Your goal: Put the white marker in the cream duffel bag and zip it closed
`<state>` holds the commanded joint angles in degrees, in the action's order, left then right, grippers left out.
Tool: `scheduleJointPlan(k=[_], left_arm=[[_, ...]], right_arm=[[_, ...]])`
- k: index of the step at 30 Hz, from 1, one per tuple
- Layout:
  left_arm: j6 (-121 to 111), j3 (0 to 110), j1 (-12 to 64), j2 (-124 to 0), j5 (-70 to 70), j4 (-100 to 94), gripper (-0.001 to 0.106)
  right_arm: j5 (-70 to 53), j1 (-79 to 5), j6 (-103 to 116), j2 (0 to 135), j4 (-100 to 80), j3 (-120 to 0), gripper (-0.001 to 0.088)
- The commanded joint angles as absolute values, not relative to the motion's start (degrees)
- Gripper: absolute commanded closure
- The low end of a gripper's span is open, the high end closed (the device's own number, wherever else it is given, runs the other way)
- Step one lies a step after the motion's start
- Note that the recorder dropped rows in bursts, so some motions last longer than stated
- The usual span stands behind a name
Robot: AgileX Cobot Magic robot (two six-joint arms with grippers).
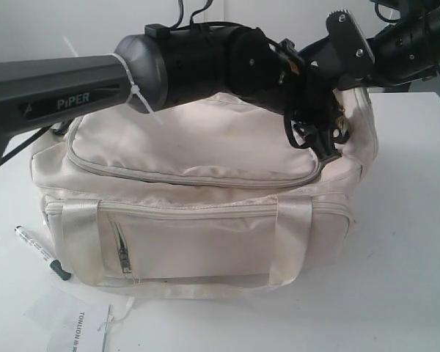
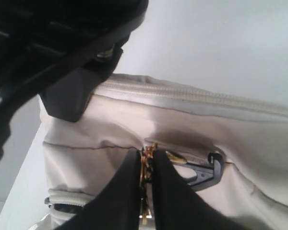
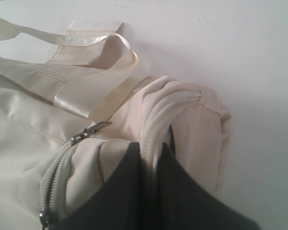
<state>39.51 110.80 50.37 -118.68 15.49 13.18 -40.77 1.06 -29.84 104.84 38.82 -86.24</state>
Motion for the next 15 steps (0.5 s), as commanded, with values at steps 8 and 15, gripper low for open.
scheduleJointPlan(k=[8,15], left_arm=[[36.8,110.8,50.6,-116.9,17.1,13.2,0.105],[35.8,110.8,51.6,-116.4,17.6,13.2,0.105]], right_arm=[[-40.6,1.1,-28.2,104.8,38.9,-86.2,0.0868],[-40.2,1.1,-27.9,104.8,38.9,-86.2,0.0868]])
